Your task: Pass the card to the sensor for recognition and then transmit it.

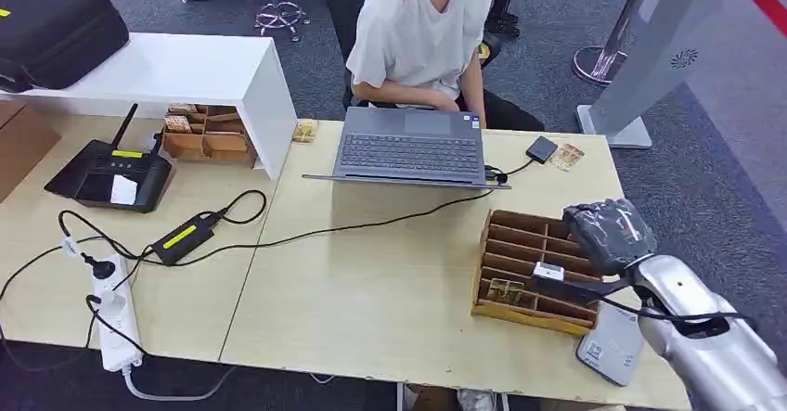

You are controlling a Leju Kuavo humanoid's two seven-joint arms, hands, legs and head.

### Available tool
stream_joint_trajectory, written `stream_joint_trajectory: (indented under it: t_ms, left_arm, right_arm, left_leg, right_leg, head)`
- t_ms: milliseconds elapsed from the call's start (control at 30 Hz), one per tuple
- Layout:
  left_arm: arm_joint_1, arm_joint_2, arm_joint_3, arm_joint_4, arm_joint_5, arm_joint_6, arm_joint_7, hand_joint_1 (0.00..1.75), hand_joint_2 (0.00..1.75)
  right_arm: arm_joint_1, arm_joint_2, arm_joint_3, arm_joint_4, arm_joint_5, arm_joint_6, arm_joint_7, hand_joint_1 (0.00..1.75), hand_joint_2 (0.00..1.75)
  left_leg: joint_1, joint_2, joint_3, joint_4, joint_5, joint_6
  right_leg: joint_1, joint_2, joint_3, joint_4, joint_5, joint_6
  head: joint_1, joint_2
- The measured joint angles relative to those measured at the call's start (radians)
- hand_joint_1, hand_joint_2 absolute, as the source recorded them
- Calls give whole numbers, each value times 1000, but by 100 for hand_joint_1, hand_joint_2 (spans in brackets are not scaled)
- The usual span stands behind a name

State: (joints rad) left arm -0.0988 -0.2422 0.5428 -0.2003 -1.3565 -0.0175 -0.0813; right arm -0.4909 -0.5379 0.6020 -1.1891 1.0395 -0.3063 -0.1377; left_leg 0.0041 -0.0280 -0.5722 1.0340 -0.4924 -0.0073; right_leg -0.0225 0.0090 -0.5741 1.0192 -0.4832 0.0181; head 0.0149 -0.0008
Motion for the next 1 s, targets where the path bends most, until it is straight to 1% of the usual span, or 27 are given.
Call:
stream_joint_trajectory:
  t_ms: [33, 67, 100, 200, 267, 433, 567, 767, 1000]
  left_arm:
    - [0, 0, 0, 0, 0, 0, 0, 0, 175]
    - [0, 0, 0, 0, 0, 0, 0, 0, 175]
    - [0, 0, 0, 0, 0, 0, 0, 0, 175]
    - [0, 0, 0, 0, -2, 0, 0, 0, 175]
    - [-1, 0, -1, 0, -3, -1, 0, 0, 175]
    - [-2, 0, -5, 0, -8, -6, 0, 0, 175]
    - [-2, 0, -8, 0, -10, -8, 0, 0, 175]
    - [-3, 0, -10, 0, -12, -10, 0, 0, 175]
    - [-3, 0, -16, 0, -12, -10, 0, 0, 175]
  right_arm:
    - [1, 0, 0, -1, 0, -10, -3, 166, 175]
    - [4, 1, -1, -7, 0, -28, -8, 0, 175]
    - [10, 1, -3, -14, 2, -53, -12, 0, 175]
    - [44, 5, -24, -64, 35, -170, -23, 0, 175]
    - [64, 8, -33, -99, 53, -196, -23, 0, 175]
    - [90, 11, -47, -151, 71, -197, -21, 0, 175]
    - [95, 12, -53, -167, 72, -195, -21, 0, 175]
    - [92, 11, -54, -158, 93, -169, -17, 0, 175]
    - [81, 12, -54, -140, 100, -166, -12, 0, 175]
  left_leg:
    - [0, 0, 0, 0, 0, 0]
    - [0, 0, 0, 0, 0, 0]
    - [0, 0, 0, 0, 0, 0]
    - [0, 0, 0, 0, 0, 0]
    - [0, 0, 0, 0, 0, 0]
    - [0, 0, 0, 0, 0, 0]
    - [0, 0, 0, 0, 0, 0]
    - [0, 0, 0, 0, 0, 0]
    - [0, 0, 0, 0, 0, 0]
  right_leg:
    - [0, 0, 0, 0, 0, 0]
    - [0, 0, 0, 0, 0, 0]
    - [0, 0, 0, 0, 0, 0]
    - [0, 0, 0, 0, 0, 0]
    - [0, 0, 0, 0, 0, 0]
    - [0, 0, 0, 0, 0, 0]
    - [0, 0, 0, 0, 0, 0]
    - [0, 0, 0, 0, 0, 0]
    - [0, 0, 0, 0, 0, 0]
  head:
    - [0, 0]
    - [0, 0]
    - [0, 0]
    - [0, 0]
    - [0, 0]
    - [0, 0]
    - [0, 0]
    - [0, 0]
    - [0, 0]
